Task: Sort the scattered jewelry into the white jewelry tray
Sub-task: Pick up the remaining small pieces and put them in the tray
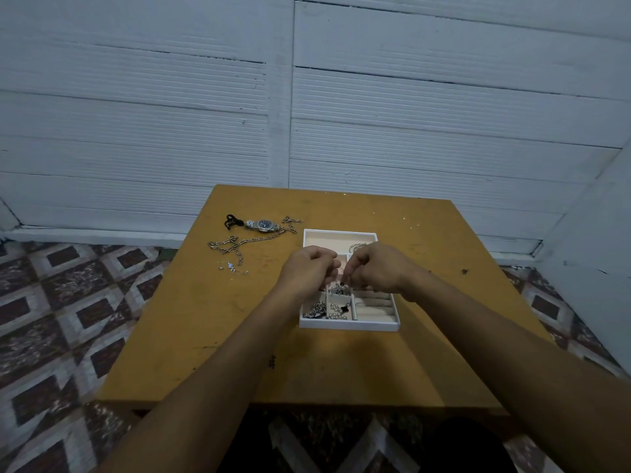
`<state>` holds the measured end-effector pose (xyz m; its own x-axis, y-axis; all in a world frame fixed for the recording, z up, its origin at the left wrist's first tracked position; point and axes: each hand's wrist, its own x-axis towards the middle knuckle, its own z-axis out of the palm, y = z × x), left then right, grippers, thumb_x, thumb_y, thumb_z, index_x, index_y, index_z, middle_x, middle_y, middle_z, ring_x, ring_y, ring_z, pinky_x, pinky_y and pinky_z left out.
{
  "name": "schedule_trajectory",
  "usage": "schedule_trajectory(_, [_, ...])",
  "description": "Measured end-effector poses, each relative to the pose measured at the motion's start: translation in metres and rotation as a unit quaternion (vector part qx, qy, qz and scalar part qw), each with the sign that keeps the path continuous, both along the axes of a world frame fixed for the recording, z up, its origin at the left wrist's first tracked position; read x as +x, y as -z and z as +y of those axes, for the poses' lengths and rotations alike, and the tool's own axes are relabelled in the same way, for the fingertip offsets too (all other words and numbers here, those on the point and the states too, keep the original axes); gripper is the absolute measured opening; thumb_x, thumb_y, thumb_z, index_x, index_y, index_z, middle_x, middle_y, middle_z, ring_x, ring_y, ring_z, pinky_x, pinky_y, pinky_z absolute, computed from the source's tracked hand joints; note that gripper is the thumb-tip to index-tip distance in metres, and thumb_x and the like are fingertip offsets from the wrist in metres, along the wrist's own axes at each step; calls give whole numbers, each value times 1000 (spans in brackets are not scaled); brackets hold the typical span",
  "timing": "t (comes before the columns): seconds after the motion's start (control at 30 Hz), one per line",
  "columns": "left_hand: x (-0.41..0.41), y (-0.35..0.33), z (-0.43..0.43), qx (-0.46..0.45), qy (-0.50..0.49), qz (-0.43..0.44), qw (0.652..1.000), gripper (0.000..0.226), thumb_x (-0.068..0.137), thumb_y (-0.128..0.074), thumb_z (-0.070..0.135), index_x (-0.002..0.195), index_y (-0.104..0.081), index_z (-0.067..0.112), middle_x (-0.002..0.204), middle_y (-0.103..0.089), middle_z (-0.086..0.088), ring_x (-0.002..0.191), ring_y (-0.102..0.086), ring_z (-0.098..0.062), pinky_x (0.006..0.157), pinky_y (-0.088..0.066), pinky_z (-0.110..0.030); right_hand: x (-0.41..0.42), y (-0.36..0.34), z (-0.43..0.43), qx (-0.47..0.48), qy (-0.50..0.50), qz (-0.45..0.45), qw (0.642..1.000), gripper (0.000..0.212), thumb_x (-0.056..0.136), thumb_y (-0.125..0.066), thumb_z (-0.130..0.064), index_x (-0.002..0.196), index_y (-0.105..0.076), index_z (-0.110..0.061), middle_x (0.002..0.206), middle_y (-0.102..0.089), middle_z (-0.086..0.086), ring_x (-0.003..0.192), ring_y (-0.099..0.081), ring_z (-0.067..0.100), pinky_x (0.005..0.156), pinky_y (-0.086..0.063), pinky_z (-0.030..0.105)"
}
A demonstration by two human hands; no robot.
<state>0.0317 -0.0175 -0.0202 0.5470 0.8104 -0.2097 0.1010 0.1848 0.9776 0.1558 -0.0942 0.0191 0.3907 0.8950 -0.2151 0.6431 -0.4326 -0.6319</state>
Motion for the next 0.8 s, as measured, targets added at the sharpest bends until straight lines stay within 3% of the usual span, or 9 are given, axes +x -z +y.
schedule_trajectory(0.23, [-17, 5, 1, 105, -20, 42, 993, 11, 91, -58, 8, 91, -66, 16, 89, -72, -7, 84, -69, -24, 81, -58, -43, 3, 1, -8, 10, 8, -20, 1000, 11, 77, -70, 0, 81, -75, -9, 73, -68, -4, 64, -59, 6, 61, -48, 21])
schedule_trajectory(0.43, [-34, 13, -8, 303, 20, 115, 946, 14, 91, -59, 12, 102, -67, 17, 88, -69, 4, 80, -65, -8, 64, -52, -13, -6, 14, -14, 31, -16, -119, 992, 4, 78, -72, -14, 80, -74, -18, 81, -69, -5, 79, -62, 12, 69, -46, 24])
schedule_trajectory(0.6, [-48, 14, -8, 379, 21, 146, 914, 20, 91, -59, 14, 109, -69, 14, 95, -66, 6, 87, -62, -7, 76, -50, -17, -18, 24, -13, 52, 2, -151, 987, 6, 76, -75, -20, 78, -72, -16, 83, -70, -1, 76, -61, 15, 67, -49, 29])
schedule_trajectory(0.8, [-72, 15, -1, 390, 13, 160, 907, 19, 91, -56, 15, 103, -71, 15, 97, -70, 5, 91, -61, -7, 79, -53, -26, -21, 33, -3, 50, -3, -155, 987, 5, 79, -71, -15, 75, -74, -13, 78, -73, 2, 77, -66, 16, 67, -51, 28])
